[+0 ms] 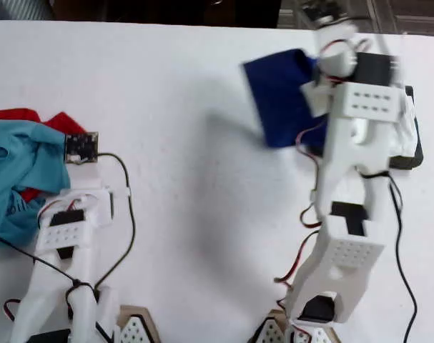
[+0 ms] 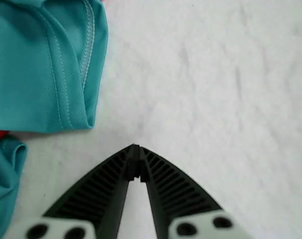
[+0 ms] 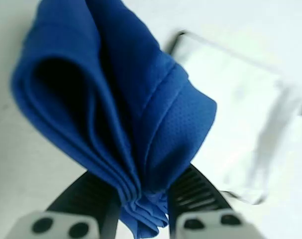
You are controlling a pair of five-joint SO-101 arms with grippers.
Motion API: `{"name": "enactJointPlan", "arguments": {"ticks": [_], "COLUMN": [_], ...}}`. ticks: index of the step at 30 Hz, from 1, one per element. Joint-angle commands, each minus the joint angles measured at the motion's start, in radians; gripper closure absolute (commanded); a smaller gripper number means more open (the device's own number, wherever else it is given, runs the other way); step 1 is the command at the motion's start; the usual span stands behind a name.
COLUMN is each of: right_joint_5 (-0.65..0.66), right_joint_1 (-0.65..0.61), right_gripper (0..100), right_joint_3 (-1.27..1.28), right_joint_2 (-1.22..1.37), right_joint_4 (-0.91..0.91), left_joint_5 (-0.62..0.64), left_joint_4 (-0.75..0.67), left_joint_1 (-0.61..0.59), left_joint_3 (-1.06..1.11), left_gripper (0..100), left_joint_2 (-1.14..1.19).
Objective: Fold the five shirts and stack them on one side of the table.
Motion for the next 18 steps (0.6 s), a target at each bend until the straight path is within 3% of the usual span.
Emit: {"name": "enactJointPlan", "arguments": {"ticks": [1,9,18], "right_joint_5": [0.055,0.058,0.058], "right_joint_1": [0.045,0.036,0.128], "right_gripper": [97.8,97.8,97.8], "right_joint_3": [-0.127,-0.299,-0.262], "right_joint_2": [-0.007,-0.004,0.022], "right_joint_4": [-0.015,-0.012,-0.008], "left_joint_5": [0.002,0.002,0.002], "left_joint_4": [-0.012,-0.014,-0.014], "left_joint_1": [0.006,0.006,0.006], "left_joint_3": [-0.002,-0.002,-0.002], "left_gripper": [97,97,97], "left_joint_2": [-0.003,-0.002,-0.002]}}
